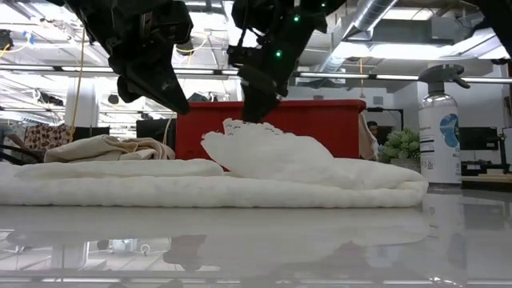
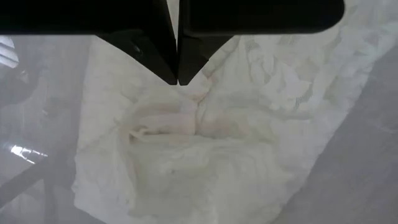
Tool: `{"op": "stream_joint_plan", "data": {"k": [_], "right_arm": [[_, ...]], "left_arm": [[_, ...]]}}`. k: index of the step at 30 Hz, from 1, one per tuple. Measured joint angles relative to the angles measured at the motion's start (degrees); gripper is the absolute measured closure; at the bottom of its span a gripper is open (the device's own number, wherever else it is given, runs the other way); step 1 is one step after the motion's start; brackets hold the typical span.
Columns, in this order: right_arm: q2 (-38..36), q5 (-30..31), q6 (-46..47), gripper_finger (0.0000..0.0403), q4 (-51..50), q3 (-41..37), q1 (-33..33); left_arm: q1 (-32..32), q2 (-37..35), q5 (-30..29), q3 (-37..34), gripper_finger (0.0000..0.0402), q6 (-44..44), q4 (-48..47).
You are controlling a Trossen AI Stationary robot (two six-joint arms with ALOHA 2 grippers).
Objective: Fold Laundry from Bin
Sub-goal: Fold the white shirt
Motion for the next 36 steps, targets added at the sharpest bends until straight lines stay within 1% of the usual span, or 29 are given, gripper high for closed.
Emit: {"op": "stream_joint_plan", "data": {"k": [4,7,9,14,19,23,26,32,34,36], "right_arm": [[-0.41,-4.51,0.92,0.0171,-7.07,2.37,0.34],[-1.70,-7.35,2.16,0.0179,-13.99,2.43,3.10],[-3.13,-8.06,2.26,0.0191,-17.57,2.32,5.61],[-4.71,-8.44,2.67,0.0223,-17.52,-1.97,11.13],[-4.46,-8.32,7.33,0.0243,-12.16,-9.35,12.18],[-4.46,-9.37,9.59,0.0250,-11.35,-11.04,12.11],[-4.48,-14.14,9.53,0.0250,-7.51,-11.10,12.24],[-4.48,-26.85,8.37,0.0252,1.93,-11.10,13.75],[-4.48,-28.81,7.53,0.0252,5.21,-11.06,14.54],[-4.48,-29.07,7.30,0.0252,6.49,-9.85,15.18]], "left_arm": [[-0.46,0.00,0.00,0.00,0.0402,-0.39,0.01],[-1.12,0.00,-0.04,0.00,0.0401,-0.96,-0.45],[-1.70,0.00,-0.43,0.00,0.0401,-1.71,-1.30],[-3.02,0.00,-2.27,0.02,0.0401,-2.40,-1.44],[-3.86,0.00,-2.45,0.02,0.0401,-2.95,-1.46],[-3.91,0.00,-2.40,0.02,0.0401,-2.99,-1.46],[-3.91,0.00,-2.43,0.02,0.0401,-2.99,-1.41],[-3.91,0.00,-2.21,0.02,0.0402,-2.99,-1.30],[-3.91,0.00,-2.14,0.02,0.0401,-2.96,-1.30],[-3.91,0.00,-2.12,0.02,0.0401,-2.75,-1.28]]}}
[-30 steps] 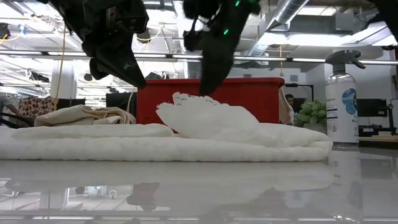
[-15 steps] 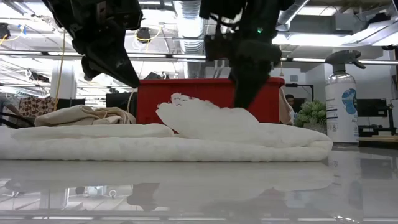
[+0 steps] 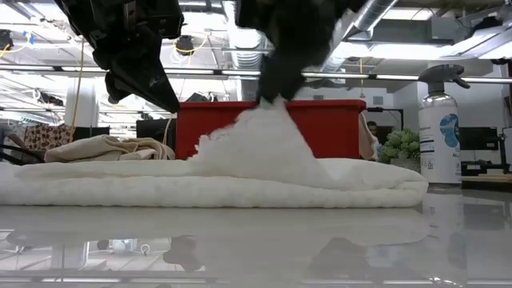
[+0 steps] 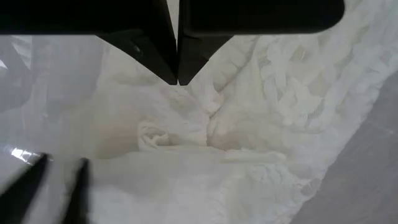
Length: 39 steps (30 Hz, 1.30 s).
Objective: Fold Laundry from Bin
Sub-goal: Fold the white shirt
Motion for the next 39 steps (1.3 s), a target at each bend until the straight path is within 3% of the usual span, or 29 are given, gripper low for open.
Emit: {"op": "stream_joint_plan", "data": {"k": [6,13,21,31,35,39], "right_arm": [[-0.09,0.53,-2.23,0.0254,-0.88,4.98,0.49],[0.51,14.16,2.13,0.0267,-8.93,3.41,1.18],[2.72,12.89,3.94,0.0271,-5.08,-0.47,1.93],[8.32,11.16,2.46,0.0271,9.78,0.57,0.23],[6.31,10.29,-1.71,0.0271,11.01,3.60,-1.10],[1.46,16.11,-4.48,0.0271,5.62,4.95,-2.71]], "left_arm": [[0.00,0.00,0.00,0.00,0.0401,0.14,0.00],[0.00,0.00,0.10,0.00,0.0401,0.08,-0.04],[-0.42,0.00,0.13,0.00,0.0401,-1.76,0.02],[-0.39,-0.02,-0.27,0.01,0.0401,-1.57,0.29],[-0.39,-0.02,-0.48,0.00,0.0401,-1.88,0.29],[-0.39,-0.02,-1.58,0.00,0.0401,-2.16,0.68]]}}
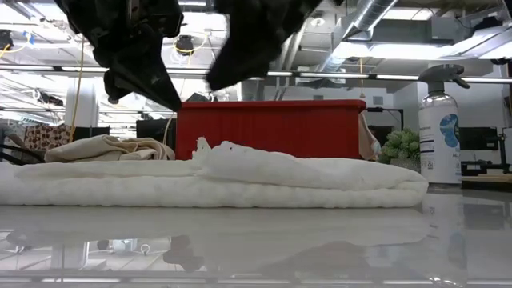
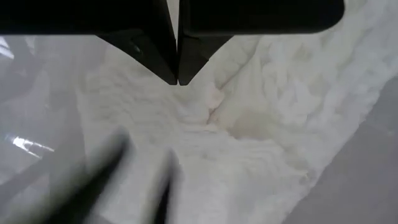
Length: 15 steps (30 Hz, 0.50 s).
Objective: Fold Laundry from Bin
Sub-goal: Fold the white shirt
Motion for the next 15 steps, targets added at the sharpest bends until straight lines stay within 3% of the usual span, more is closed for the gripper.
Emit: {"op": "stream_joint_plan", "data": {"k": [3,6,12,15], "right_arm": [[-2.63,5.87,0.03,0.0271,-9.46,-0.02,-2.55],[-2.71,7.28,0.27,0.0271,-17.57,-1.17,-5.73],[-2.08,4.48,-0.30,0.0271,-16.28,-5.97,-9.73],[-1.73,4.23,-1.39,0.0271,-10.23,-9.24,-10.82]], "left_arm": [[-0.01,0.00,-1.55,0.01,0.0401,-0.38,0.48],[0.00,0.00,-3.22,0.00,0.0401,-0.48,1.71],[0.00,0.00,-3.62,0.00,0.0401,-0.66,2.90],[0.00,0.00,-3.60,0.00,0.0401,-0.96,2.86]]}}
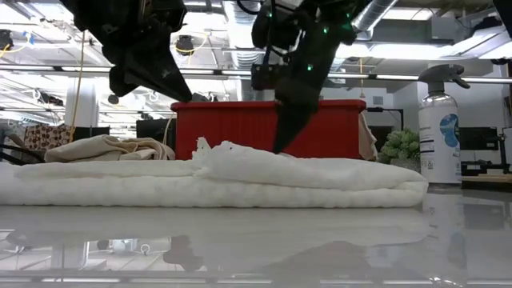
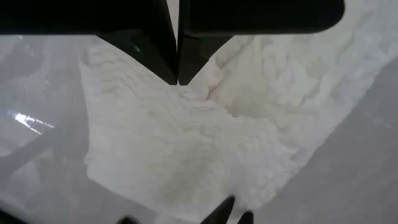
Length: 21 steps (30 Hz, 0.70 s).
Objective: Fold Laundry from Bin
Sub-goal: Fold the white shirt
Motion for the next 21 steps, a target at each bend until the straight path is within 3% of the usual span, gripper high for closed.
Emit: {"op": "stream_joint_plan", "data": {"k": [12,16,21], "right_arm": [[1.05,-1.67,0.95,0.0271,21.87,-6.65,-4.07],[1.28,-3.97,2.28,0.0271,24.47,-5.51,-5.07],[-5.96,-1.65,-0.01,0.0278,22.02,-2.04,-4.70]], "left_arm": [[0.13,0.02,-1.68,0.00,0.0401,-1.36,-0.04],[0.15,0.02,-1.73,0.00,0.0401,-1.92,-0.32],[0.15,0.04,-1.71,0.00,0.0401,-1.92,-0.62]]}}
